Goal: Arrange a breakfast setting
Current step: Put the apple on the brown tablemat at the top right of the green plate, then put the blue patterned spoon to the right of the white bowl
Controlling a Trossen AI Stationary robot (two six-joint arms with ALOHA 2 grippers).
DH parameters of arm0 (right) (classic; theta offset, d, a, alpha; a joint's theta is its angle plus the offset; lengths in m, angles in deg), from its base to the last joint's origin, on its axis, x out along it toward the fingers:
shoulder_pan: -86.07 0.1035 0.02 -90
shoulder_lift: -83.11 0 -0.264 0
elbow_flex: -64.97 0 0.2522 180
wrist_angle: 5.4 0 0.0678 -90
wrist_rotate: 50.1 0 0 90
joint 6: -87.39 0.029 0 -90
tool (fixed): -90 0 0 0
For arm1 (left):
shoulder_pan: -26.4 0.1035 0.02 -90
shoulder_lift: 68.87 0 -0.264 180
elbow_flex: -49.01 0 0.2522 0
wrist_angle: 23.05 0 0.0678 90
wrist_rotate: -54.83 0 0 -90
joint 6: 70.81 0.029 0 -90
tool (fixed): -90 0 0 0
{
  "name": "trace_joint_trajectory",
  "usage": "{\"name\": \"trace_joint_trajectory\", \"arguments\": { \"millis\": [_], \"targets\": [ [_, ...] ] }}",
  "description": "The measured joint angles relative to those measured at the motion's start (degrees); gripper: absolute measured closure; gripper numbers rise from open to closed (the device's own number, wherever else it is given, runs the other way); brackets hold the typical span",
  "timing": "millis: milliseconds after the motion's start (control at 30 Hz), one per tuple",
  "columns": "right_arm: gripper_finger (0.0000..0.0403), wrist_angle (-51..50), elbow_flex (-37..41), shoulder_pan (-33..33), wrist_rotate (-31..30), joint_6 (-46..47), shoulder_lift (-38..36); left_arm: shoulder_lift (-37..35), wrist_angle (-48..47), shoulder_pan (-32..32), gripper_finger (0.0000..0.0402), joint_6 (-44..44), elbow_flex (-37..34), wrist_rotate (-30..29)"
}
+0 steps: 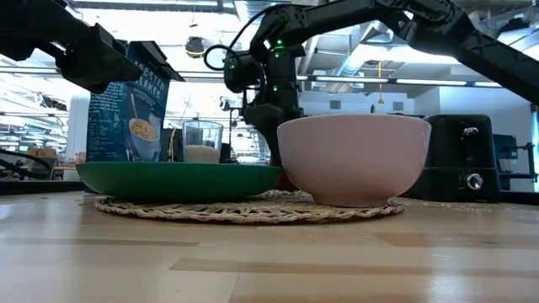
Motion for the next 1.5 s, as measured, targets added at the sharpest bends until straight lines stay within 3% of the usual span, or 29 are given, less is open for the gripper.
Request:
{"name": "trace_joint_trajectory", "arguments": {
  "millis": [667,933,1233,1500],
  "targets": [
    [0.0047,1.66,0.02,0.04,0.31,0.12,0.0,0.0,0.0,0.0,0.0121,-0.11,0.0,0.07],
    [0.0006,2.81,0.0,0.1,0.29,-0.01,0.0,0.0,0.0,0.0,0.0121,-0.12,0.0,0.08],
    [0.0015,1.88,0.01,0.15,0.25,-1.4,-0.66,0.0,-0.02,0.0,0.0121,-0.11,0.0,0.09],
    [0.0015,1.38,-0.02,0.41,0.09,-1.43,-6.87,0.0,-0.23,0.0,0.0121,-0.11,0.0,0.05]
  ]
}}
